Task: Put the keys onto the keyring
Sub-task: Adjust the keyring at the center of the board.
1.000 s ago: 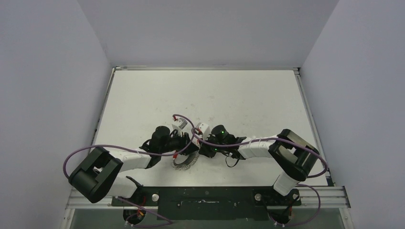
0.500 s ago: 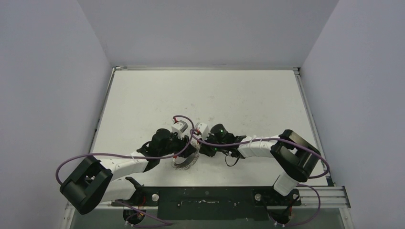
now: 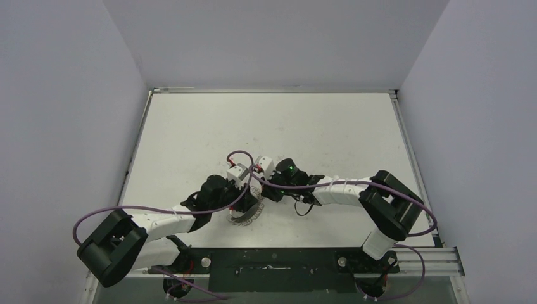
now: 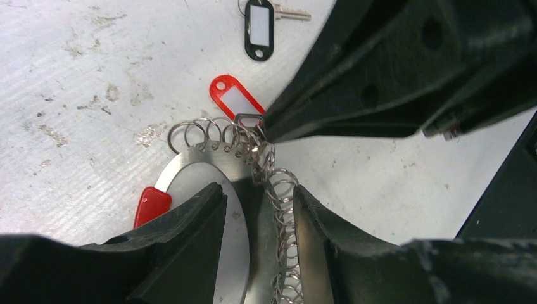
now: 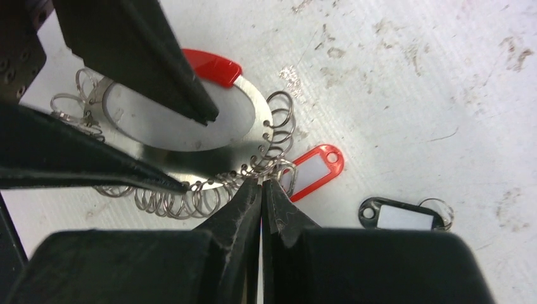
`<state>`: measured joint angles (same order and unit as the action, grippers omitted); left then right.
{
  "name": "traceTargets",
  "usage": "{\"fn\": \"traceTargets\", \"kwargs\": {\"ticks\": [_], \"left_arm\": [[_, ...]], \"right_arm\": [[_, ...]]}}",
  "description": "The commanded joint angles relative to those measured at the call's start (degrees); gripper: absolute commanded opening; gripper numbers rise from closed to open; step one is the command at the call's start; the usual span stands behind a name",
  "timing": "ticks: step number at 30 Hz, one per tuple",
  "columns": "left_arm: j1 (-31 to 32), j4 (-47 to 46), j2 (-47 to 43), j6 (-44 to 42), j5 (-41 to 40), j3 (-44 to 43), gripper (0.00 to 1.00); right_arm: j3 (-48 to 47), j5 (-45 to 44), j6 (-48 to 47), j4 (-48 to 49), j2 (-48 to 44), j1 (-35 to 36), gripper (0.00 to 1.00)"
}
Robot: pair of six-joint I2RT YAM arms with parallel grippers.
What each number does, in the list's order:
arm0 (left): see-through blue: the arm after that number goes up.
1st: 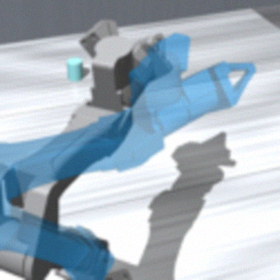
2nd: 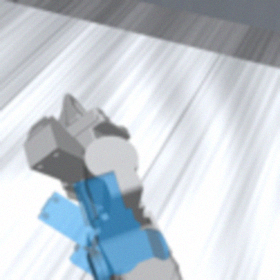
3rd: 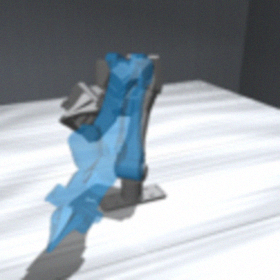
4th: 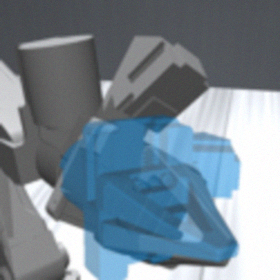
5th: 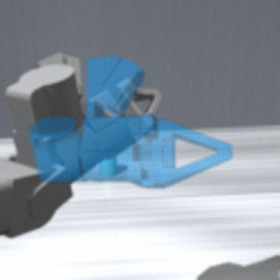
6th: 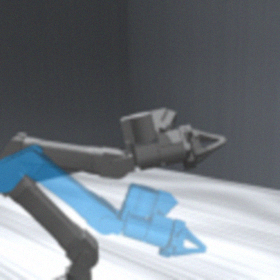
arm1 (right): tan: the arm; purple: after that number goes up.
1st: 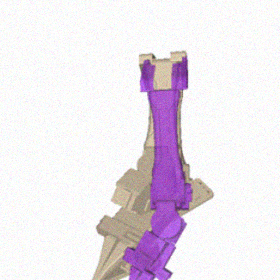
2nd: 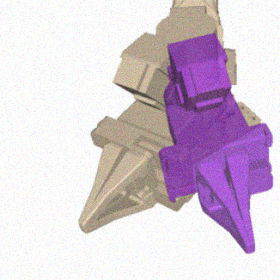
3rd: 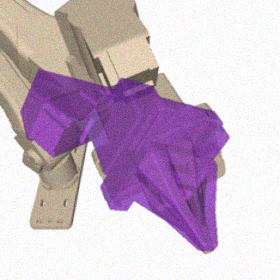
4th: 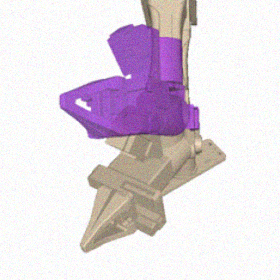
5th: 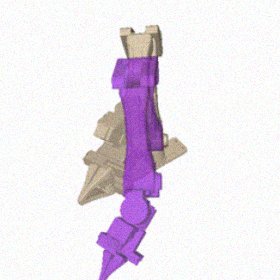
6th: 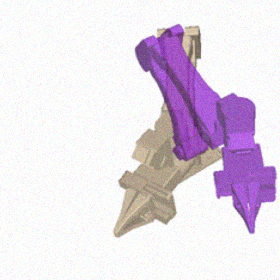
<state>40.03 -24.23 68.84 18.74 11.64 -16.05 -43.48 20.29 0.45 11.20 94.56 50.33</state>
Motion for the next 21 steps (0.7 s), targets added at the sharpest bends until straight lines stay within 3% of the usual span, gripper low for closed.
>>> {"fn": "traceTargets", "kwargs": {"ticks": [1, 8, 14, 21], "left_arm": [[2.7, -3.7, -1.1, -5.4, 2.7, 0.7, 0.41], [3.0, -4.1, 0.2, -6.4, 2.2, 0.6, 0.41], [3.6, -6.7, 3.0, -8.4, 3.1, 0.7, 0.42], [6.4, -12.1, 5.6, -15.6, 3.1, 1.6, 0.44]], "right_arm": [[-4.5, -2.1, 0.0, 3.4, 1.4, 0.0, 0.0], [-6.7, -2.1, -1.7, 2.2, 4.0, 0.0, 0.0], [-4.9, -2.7, -3.0, 1.5, 0.4, -0.1, 0.0], [-1.9, -2.0, -4.1, 0.2, -4.8, -1.0, 0.12]]}}
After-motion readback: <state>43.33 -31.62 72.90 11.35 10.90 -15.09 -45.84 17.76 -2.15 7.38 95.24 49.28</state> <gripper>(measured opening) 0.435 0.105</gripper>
